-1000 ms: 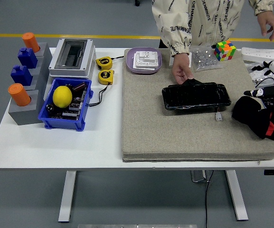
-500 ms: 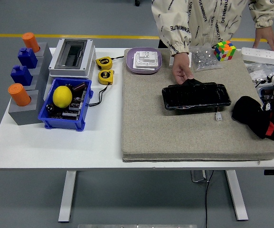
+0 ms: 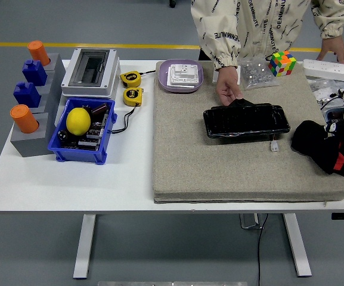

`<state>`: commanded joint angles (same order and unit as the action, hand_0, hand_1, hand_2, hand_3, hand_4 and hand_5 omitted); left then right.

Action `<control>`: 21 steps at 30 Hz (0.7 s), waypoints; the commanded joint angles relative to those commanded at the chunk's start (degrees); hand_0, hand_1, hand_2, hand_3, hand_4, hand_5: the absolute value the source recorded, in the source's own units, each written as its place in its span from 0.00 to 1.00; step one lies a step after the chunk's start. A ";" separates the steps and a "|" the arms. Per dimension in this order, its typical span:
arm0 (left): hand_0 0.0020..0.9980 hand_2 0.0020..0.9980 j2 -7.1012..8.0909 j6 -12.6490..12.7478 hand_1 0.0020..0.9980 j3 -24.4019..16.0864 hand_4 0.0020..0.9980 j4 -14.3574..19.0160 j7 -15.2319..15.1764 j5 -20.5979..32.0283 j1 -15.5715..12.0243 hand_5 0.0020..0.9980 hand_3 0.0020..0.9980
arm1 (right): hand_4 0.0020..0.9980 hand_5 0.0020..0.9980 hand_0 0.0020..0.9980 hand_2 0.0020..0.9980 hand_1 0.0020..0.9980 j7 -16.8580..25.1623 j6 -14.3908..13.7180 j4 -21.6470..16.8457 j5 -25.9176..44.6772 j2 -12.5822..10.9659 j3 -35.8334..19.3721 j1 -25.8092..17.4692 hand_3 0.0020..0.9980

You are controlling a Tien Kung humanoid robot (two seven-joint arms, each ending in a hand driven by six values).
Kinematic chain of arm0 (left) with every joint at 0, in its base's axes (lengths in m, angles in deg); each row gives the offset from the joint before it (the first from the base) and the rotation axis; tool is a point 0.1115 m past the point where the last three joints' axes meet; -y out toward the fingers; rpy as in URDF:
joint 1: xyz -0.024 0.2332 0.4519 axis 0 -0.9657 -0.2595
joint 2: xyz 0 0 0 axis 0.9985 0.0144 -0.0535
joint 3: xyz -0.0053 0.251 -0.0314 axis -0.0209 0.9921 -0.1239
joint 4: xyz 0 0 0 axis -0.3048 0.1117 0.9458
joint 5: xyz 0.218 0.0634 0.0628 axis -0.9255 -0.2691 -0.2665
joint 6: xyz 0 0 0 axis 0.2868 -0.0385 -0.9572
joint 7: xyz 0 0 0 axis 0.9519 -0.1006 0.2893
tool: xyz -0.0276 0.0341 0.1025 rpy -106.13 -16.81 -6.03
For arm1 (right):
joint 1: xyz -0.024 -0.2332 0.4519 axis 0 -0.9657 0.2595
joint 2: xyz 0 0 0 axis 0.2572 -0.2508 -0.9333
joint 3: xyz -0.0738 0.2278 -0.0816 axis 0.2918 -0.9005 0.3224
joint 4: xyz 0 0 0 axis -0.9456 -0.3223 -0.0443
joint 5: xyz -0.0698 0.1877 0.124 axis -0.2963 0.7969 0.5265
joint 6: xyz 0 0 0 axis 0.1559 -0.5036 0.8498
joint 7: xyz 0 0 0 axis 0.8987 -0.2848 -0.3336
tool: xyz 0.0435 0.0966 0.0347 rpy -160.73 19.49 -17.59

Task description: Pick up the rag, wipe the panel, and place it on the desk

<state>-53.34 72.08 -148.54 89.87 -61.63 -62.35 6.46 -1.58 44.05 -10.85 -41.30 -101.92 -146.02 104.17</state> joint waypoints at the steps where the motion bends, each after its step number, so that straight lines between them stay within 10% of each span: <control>1: 0.64 0.68 0.01 0.01 0.66 -0.03 0.61 0.01 0.00 -0.03 -0.01 0.51 0.57 | 1.00 0.63 0.77 0.82 0.73 -0.82 0.41 -0.17 0.00 0.45 -0.64 -0.26 0.83; 21: 0.63 0.68 0.20 -0.01 0.66 0.42 0.61 0.10 -0.02 0.00 -0.26 0.51 0.57 | 1.00 0.63 0.78 0.82 0.73 -8.74 2.19 -3.45 0.00 6.71 -5.23 -4.43 0.82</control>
<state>-53.14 72.07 -148.12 89.96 -61.64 -62.35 6.20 -10.32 46.24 -14.29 -41.30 -95.21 -151.25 99.73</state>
